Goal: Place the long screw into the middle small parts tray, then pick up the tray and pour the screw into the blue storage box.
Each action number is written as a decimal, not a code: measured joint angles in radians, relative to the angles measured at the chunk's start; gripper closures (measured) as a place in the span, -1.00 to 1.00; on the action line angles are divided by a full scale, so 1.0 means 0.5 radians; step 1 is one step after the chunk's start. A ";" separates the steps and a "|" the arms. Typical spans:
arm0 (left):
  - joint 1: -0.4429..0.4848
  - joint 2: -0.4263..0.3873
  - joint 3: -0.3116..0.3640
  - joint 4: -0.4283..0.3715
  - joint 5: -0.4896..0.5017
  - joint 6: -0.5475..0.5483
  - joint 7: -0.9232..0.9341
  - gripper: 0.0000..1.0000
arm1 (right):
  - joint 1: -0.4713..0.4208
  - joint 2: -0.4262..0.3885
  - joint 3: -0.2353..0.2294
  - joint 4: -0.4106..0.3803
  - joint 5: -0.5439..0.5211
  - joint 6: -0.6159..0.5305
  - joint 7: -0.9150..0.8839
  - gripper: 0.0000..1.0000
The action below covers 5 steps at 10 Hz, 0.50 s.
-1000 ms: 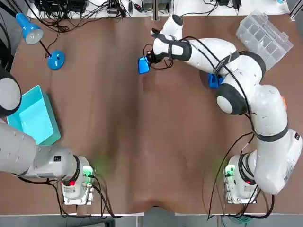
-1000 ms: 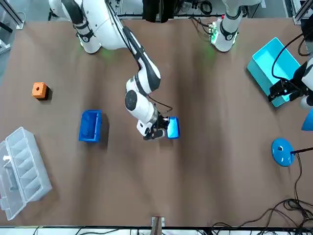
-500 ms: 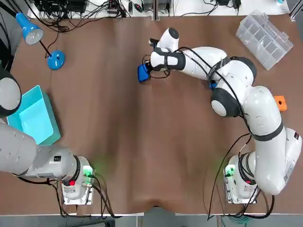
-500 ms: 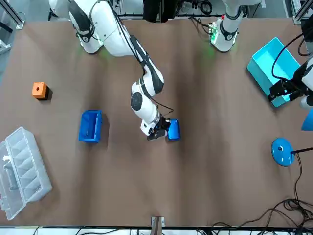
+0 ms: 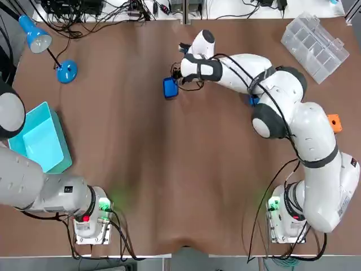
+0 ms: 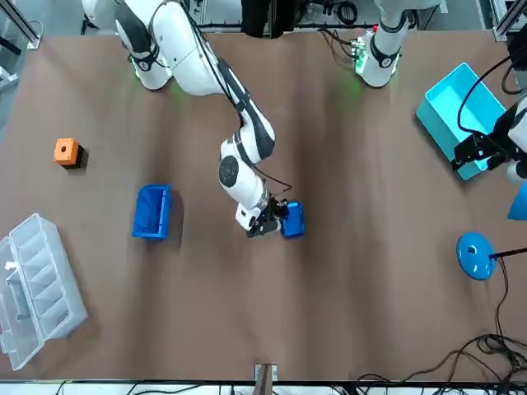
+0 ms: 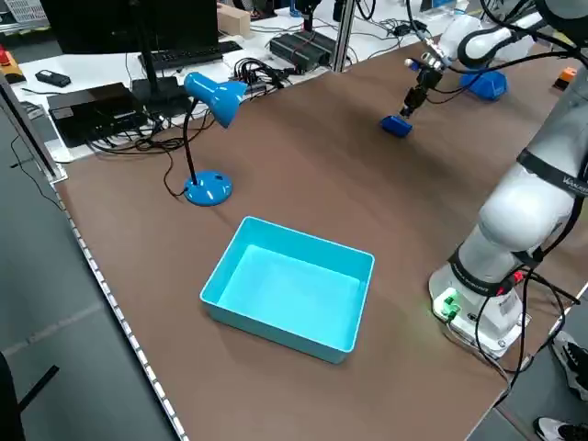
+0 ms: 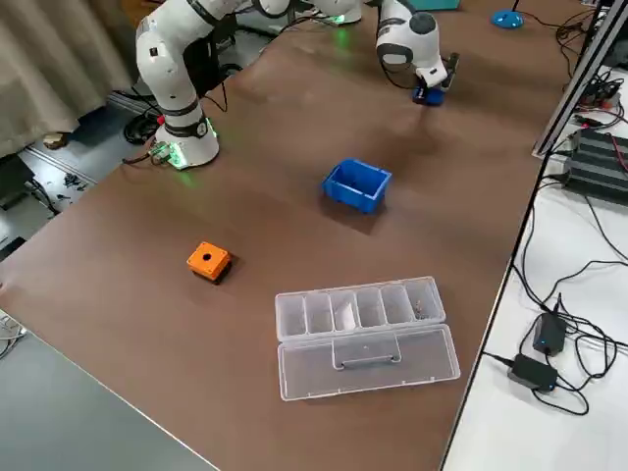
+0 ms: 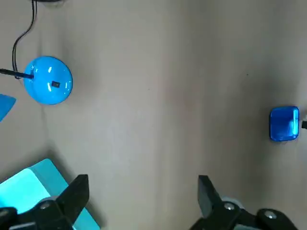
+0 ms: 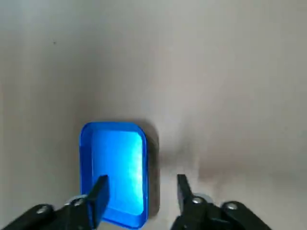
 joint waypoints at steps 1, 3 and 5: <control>0.000 0.000 0.001 0.000 0.000 0.000 0.000 -1.00 | -0.011 -0.052 -0.077 0.002 -0.087 -0.153 -0.005 -0.41; 0.000 0.000 0.000 0.000 0.000 0.000 0.000 -1.00 | -0.030 -0.245 -0.281 0.008 -0.387 -0.549 -0.010 -0.61; 0.000 0.001 0.000 0.000 0.000 0.000 0.000 -1.00 | -0.041 -0.494 -0.438 -0.091 -0.588 -0.728 -0.009 -1.00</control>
